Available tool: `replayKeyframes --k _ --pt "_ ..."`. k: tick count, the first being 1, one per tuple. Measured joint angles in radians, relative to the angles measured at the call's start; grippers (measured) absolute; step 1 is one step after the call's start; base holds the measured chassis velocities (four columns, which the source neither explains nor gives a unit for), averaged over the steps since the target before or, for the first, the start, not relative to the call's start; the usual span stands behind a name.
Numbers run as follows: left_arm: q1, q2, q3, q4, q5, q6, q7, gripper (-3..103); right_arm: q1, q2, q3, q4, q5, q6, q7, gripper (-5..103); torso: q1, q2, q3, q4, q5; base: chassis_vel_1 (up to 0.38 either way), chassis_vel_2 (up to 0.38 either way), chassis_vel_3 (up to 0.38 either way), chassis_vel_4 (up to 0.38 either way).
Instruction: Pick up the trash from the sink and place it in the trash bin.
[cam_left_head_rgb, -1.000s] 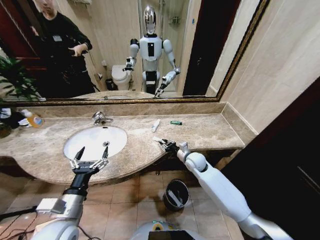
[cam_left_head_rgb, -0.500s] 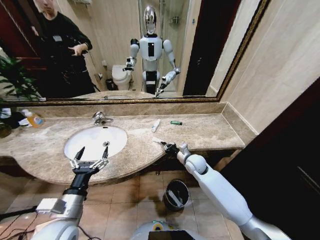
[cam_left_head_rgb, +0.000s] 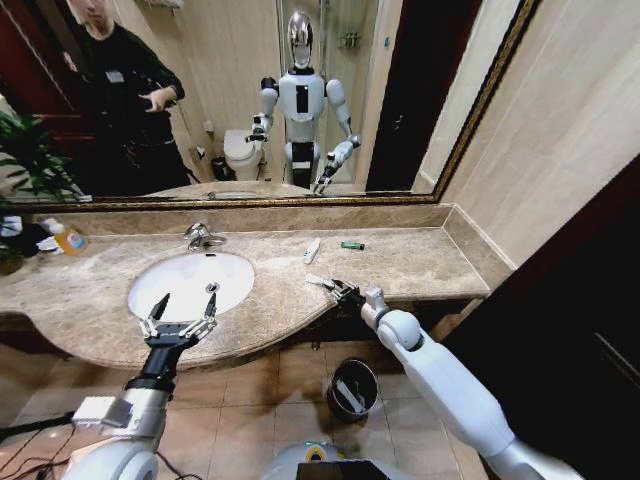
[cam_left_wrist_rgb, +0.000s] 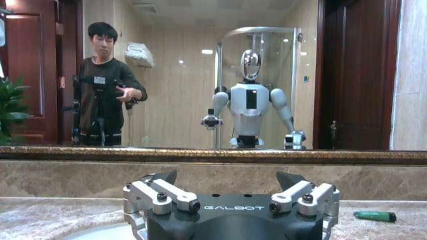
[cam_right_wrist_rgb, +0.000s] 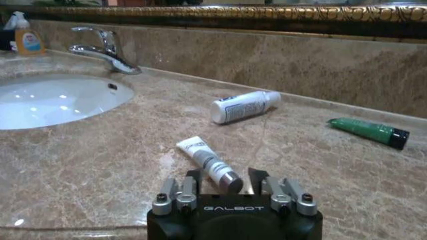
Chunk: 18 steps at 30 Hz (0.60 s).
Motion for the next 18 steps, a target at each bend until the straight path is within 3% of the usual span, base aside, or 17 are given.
replayKeyframes --k 2,5,6,8,10,15,18 --pt "0.000 0.000 0.000 0.000 0.000 0.000 0.000 100 0.001 0.003 -0.001 -0.008 -0.005 0.001 0.001 59 0.000 0.000 0.000 0.0000 -0.0001 0.000 0.000 0.000 0.000" --pt "0.000 0.000 0.000 0.000 0.000 0.000 0.000 100 0.004 0.005 -0.004 -0.014 -0.007 0.007 0.001 65 0.000 0.000 0.000 0.0000 0.0000 0.000 0.000 0.000 0.000" --pt "0.000 0.000 0.000 0.000 0.000 0.000 0.000 100 0.006 0.006 -0.005 -0.018 -0.007 0.009 0.001 76 0.000 0.000 0.000 0.0000 -0.0001 0.000 0.000 0.000 0.000" --pt "0.000 0.000 0.000 0.000 0.000 0.000 0.000 100 0.007 0.007 -0.006 -0.020 -0.007 0.009 0.001 76 0.000 0.000 0.000 0.0000 -0.0001 0.000 0.000 0.000 0.000" --pt "0.000 0.000 0.000 0.000 0.000 0.000 0.000 100 0.008 0.009 -0.009 -0.025 -0.008 0.009 0.001 89 0.000 0.000 0.000 0.0000 0.0000 0.000 0.000 0.000 0.000" --pt "0.000 0.000 0.000 0.000 0.000 0.000 0.000 100 0.008 0.015 -0.010 -0.032 -0.009 0.012 0.000 80 0.000 0.000 0.000 0.0000 -0.0001 0.000 0.000 0.000 0.000" --pt "0.000 0.000 0.000 0.000 0.000 0.000 0.000 100 0.007 0.021 -0.011 -0.038 -0.009 0.019 0.000 65 0.000 0.000 0.000 0.0000 -0.0001 0.000 0.000 0.000 0.000"
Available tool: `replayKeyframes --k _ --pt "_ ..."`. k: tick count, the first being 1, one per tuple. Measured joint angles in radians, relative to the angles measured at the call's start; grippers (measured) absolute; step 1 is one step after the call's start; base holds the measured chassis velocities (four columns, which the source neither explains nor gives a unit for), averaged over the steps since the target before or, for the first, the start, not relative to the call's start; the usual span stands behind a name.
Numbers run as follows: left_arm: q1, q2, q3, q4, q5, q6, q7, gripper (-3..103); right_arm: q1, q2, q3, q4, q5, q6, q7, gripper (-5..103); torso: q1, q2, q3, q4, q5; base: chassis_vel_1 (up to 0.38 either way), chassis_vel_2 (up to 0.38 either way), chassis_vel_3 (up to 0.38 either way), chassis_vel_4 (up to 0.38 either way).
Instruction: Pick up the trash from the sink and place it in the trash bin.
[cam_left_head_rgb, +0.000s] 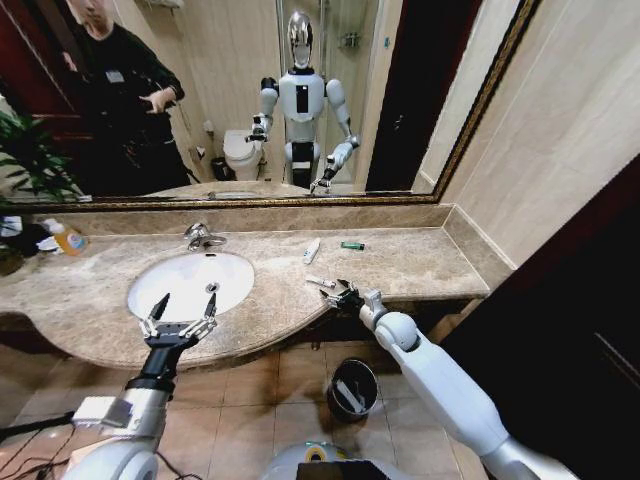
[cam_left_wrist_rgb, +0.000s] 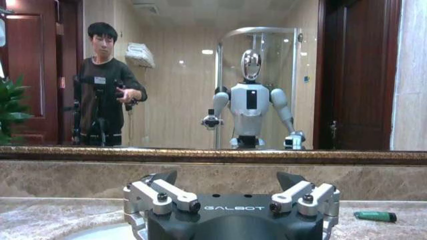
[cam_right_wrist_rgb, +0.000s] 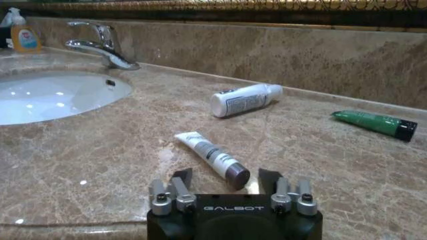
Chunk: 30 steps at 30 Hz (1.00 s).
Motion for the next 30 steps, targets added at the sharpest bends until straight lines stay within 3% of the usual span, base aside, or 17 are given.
replayKeyframes --k 4,6,10,12,16,30 --pt "0.000 0.000 0.000 0.000 0.000 0.000 0.000 100 -0.002 0.003 0.000 0.000 0.000 0.002 0.000 60 0.000 0.000 0.000 0.0000 0.0000 0.000 0.000 0.000 0.000" --pt "0.000 0.000 0.000 0.000 0.000 0.000 0.000 100 -0.003 0.005 0.000 0.000 0.000 0.002 0.001 44 0.000 0.000 0.000 0.0000 0.0000 0.000 0.000 0.000 0.000" --pt "0.000 0.000 0.000 0.000 0.000 0.000 0.000 100 -0.004 0.006 0.001 0.000 0.000 0.004 0.003 38 0.000 0.000 0.000 0.0000 0.0000 0.000 0.000 0.000 0.000" --pt "0.000 0.000 0.000 0.000 0.000 0.000 0.000 100 -0.008 0.006 0.003 0.000 0.000 0.012 0.003 22 0.000 0.000 0.000 0.0000 0.0000 0.000 0.000 0.000 0.000" --pt "0.000 0.000 0.000 0.000 0.000 0.000 0.000 100 -0.017 0.007 0.008 0.006 -0.002 0.017 0.005 18 0.000 0.000 0.000 0.0000 0.0000 0.000 0.000 0.000 0.000" --pt "0.000 0.000 0.000 0.000 0.000 0.000 0.000 100 -0.111 -0.010 0.093 0.125 0.001 0.057 0.029 18 0.000 0.000 0.000 0.0000 0.0000 0.000 0.000 0.000 0.000"
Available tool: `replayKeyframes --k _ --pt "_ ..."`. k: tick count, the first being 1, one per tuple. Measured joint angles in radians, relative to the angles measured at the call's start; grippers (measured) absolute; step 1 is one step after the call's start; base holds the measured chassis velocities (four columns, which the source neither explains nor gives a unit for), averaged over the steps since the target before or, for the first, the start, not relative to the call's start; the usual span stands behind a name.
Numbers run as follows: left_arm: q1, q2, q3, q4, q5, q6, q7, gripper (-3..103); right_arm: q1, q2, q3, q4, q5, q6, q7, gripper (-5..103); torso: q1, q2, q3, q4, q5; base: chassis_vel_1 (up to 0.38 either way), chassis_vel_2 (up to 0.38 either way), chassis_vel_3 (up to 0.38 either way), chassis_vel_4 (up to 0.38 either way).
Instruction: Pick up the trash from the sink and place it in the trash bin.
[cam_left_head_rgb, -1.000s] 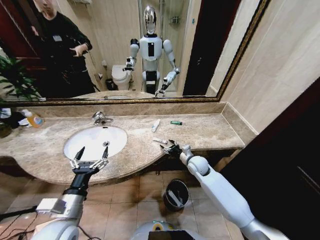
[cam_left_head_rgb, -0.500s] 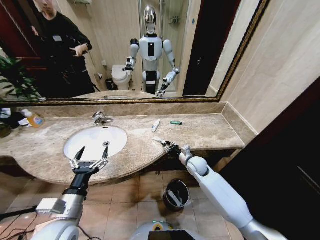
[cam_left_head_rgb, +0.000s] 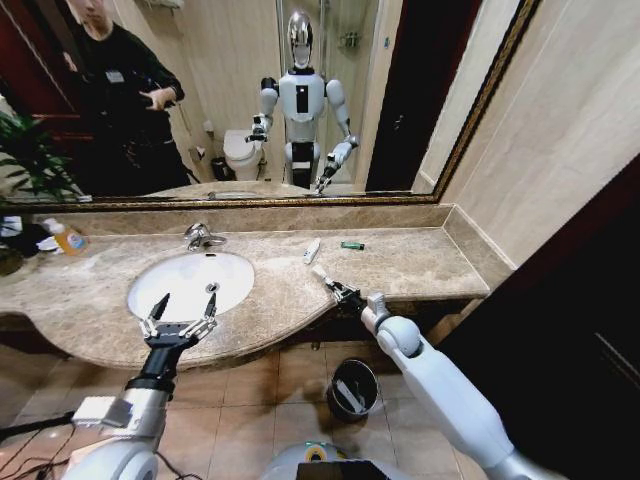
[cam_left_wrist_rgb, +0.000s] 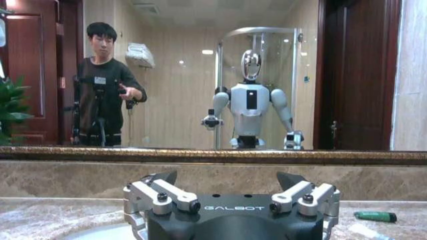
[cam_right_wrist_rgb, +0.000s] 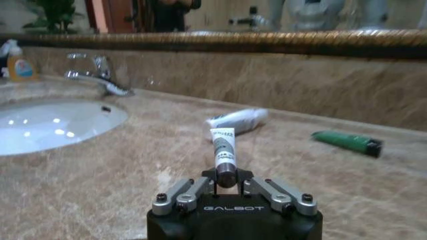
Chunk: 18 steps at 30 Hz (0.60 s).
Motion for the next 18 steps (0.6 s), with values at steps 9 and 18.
replayKeyframes --k 9,18 --pt "0.000 0.000 0.000 0.000 0.000 0.000 0.000 100 -0.186 -0.041 0.083 0.187 0.000 0.023 0.058 18 0.000 0.000 0.000 0.0001 0.0001 0.000 0.000 0.000 0.000" --pt "0.000 0.000 0.000 0.000 0.000 0.000 0.000 100 -0.398 -0.022 0.186 0.349 -0.036 0.021 0.137 18 0.000 0.000 0.000 -0.0001 -0.0001 0.000 0.000 0.000 0.000"
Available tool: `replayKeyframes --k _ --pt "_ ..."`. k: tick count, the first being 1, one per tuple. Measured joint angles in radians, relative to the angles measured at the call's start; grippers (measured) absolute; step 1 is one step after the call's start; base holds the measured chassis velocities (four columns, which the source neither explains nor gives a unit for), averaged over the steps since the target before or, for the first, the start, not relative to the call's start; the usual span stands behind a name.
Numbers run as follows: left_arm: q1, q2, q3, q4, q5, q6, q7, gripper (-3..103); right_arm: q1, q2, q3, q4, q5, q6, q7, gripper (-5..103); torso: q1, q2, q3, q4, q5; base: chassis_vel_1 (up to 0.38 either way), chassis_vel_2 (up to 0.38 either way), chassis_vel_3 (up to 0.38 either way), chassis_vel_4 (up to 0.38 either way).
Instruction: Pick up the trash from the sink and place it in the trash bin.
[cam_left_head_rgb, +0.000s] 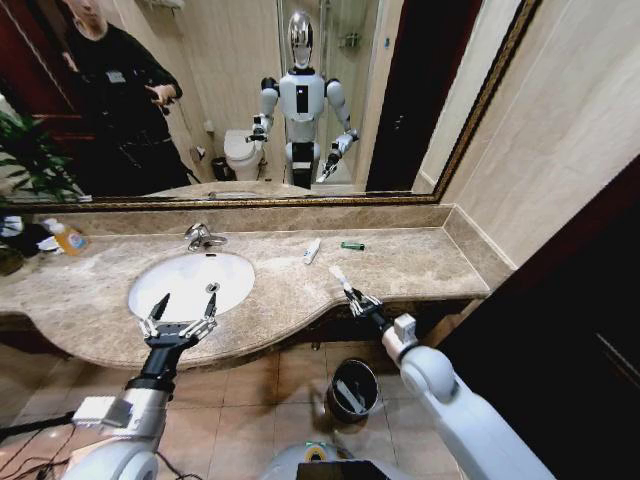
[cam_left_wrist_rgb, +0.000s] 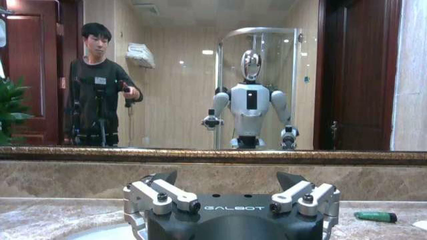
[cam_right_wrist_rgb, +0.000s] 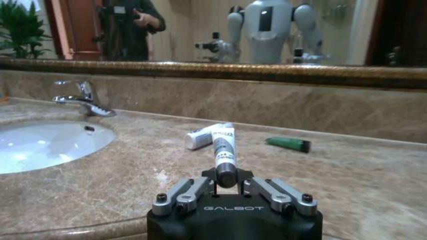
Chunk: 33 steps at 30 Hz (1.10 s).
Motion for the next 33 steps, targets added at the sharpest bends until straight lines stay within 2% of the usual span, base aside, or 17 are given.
replayKeyframes --k 2,6,7,12,20,23,33 --pt "0.000 0.000 0.000 0.000 0.000 0.000 0.000 100 -0.086 0.017 0.042 0.063 -0.028 -0.001 0.001 18 0.000 0.000 0.000 0.0001 -0.0001 0.000 0.000 0.000 0.000" --pt "0.000 0.000 0.000 0.000 0.000 0.000 0.000 100 -0.154 0.038 0.062 0.093 -0.064 0.009 0.001 18 0.000 0.000 0.000 0.0001 -0.0001 0.000 0.000 0.000 0.000" --pt "0.000 0.000 0.000 0.000 0.000 0.000 0.000 100 -0.221 0.060 0.067 0.105 -0.099 0.027 -0.001 18 0.000 0.000 0.000 0.0000 0.0000 0.000 0.000 0.000 0.000" --pt "0.000 0.000 0.000 0.000 0.000 0.000 0.000 100 -0.318 0.112 0.065 0.055 -0.183 0.079 -0.001 18 0.000 0.000 0.000 0.0000 -0.0001 0.000 0.000 0.000 0.000" --pt "0.000 0.000 0.000 0.000 0.000 0.000 0.000 100 -0.333 0.155 0.061 -0.036 -0.177 0.096 0.006 18 0.000 0.000 0.000 0.0000 -0.0001 0.000 0.000 0.000 0.000" --pt "0.000 0.000 0.000 0.000 0.000 0.000 0.000 100 -0.303 0.203 0.037 -0.115 -0.205 0.117 0.004 18 0.000 0.000 0.000 0.0001 -0.0001 0.000 0.000 0.000 0.000" --pt "0.000 0.000 0.000 0.000 0.000 0.000 0.000 100 -0.222 0.270 0.019 -0.293 -0.249 0.144 -0.022 18 0.000 0.000 0.000 0.0001 -0.0001 0.000 0.000 0.000 0.000"
